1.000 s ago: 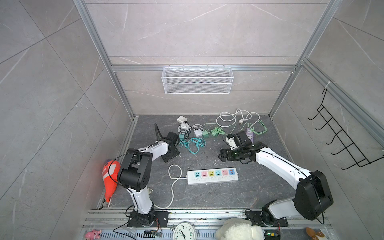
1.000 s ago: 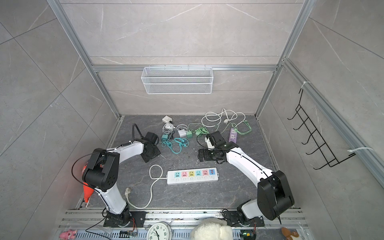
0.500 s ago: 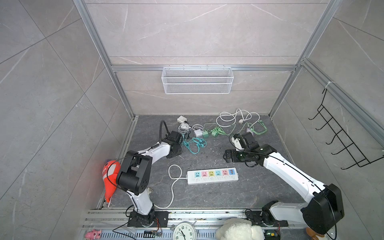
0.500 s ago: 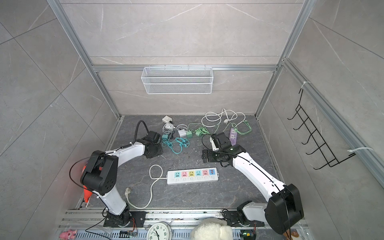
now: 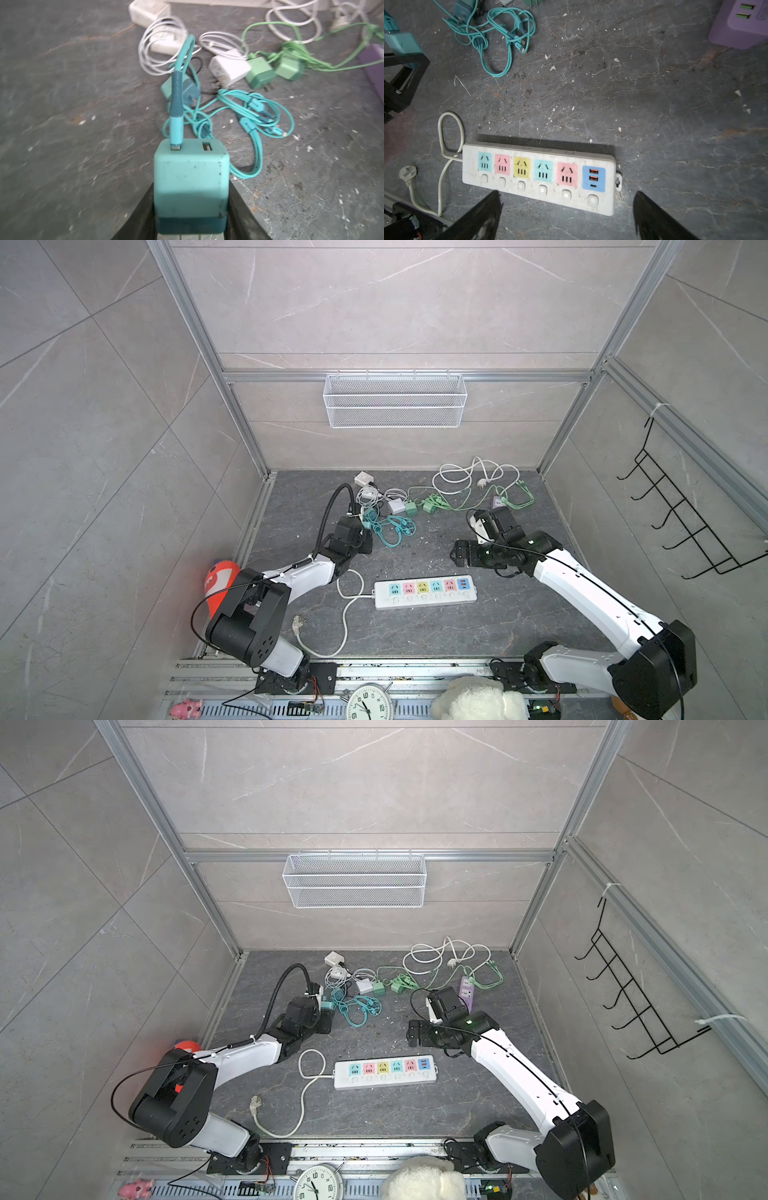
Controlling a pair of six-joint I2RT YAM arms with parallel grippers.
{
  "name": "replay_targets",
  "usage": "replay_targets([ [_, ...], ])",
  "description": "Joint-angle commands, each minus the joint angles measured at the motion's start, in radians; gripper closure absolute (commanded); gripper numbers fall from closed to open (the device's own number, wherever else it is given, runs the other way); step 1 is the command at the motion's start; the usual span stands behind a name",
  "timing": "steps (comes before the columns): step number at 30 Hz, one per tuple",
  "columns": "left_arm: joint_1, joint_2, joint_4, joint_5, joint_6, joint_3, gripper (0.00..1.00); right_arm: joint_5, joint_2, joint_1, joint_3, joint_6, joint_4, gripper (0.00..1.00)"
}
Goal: Insert the plug
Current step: 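Lift the teal charger with the left gripper while the right gripper reaches for it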
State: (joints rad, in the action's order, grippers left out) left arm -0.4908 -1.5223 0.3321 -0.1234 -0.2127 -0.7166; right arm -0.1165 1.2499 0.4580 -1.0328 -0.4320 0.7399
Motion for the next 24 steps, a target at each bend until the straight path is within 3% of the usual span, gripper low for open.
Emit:
replay_targets([
  [1,-0.018,-0.005,0.401,0.106,0.141,0.016,0.70,-0.076,0.021,-0.001,-0.048,-0.035,-0.017,0.01],
  [5,-0.030,-0.013,0.547,0.228,0.183,0.043,0.69,-0.147,0.054,-0.002,-0.068,-0.062,-0.064,0.01],
  [10,-0.077,-0.023,0.602,0.346,0.254,0.075,0.69,-0.236,0.080,0.001,-0.102,-0.079,-0.122,0.02],
  [13,-0.121,-0.034,0.681,0.358,0.325,0.123,0.69,-0.287,0.086,0.002,-0.113,-0.092,-0.161,0.03],
  [18,-0.154,-0.058,0.729,0.363,0.335,0.141,0.69,-0.301,0.107,0.003,-0.134,-0.087,-0.186,0.05],
  [24,-0.187,-0.070,0.702,0.353,0.344,0.114,0.68,-0.324,0.176,0.020,-0.177,-0.078,-0.210,0.16],
])
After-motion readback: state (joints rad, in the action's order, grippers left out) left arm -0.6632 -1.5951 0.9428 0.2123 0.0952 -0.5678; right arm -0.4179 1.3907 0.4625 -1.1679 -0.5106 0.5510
